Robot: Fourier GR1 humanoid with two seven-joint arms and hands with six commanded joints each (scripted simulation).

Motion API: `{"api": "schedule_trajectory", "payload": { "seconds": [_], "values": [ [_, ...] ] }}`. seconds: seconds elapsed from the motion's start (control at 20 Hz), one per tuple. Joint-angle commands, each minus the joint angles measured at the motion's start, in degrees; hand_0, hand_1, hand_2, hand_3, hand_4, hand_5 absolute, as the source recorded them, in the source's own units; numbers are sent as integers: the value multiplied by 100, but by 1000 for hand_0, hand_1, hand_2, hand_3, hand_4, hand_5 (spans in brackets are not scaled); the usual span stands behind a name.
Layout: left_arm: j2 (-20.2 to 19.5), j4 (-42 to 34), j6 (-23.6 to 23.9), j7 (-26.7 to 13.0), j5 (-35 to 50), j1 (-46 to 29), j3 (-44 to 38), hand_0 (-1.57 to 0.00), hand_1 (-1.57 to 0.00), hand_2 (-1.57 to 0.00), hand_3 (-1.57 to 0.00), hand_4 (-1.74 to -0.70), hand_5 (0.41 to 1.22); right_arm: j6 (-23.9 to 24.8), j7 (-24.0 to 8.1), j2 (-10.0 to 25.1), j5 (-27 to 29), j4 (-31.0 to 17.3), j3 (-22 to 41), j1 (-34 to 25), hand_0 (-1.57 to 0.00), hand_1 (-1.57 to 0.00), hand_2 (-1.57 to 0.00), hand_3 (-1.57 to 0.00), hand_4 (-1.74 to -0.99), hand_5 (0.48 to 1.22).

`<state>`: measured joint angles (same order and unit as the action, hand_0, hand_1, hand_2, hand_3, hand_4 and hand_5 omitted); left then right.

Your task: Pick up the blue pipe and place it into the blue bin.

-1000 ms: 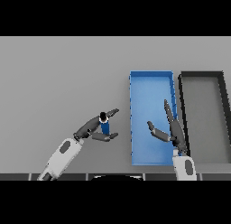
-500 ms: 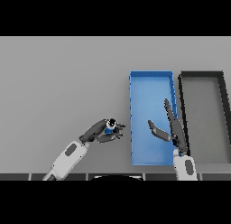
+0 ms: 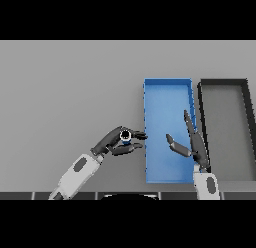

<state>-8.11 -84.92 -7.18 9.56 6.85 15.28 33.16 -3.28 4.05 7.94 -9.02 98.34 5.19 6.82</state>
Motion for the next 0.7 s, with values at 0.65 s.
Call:
{"api": "schedule_trajectory", "payload": {
  "seconds": [0.65],
  "values": [
    [77,-366,-92,-732,-226,81,44,-1570,-1570,-1570,-1495,-1741,1220,-341,324,156,302,-212,-102,-229,1,1,1,1,-1186,615]
  ]
}}
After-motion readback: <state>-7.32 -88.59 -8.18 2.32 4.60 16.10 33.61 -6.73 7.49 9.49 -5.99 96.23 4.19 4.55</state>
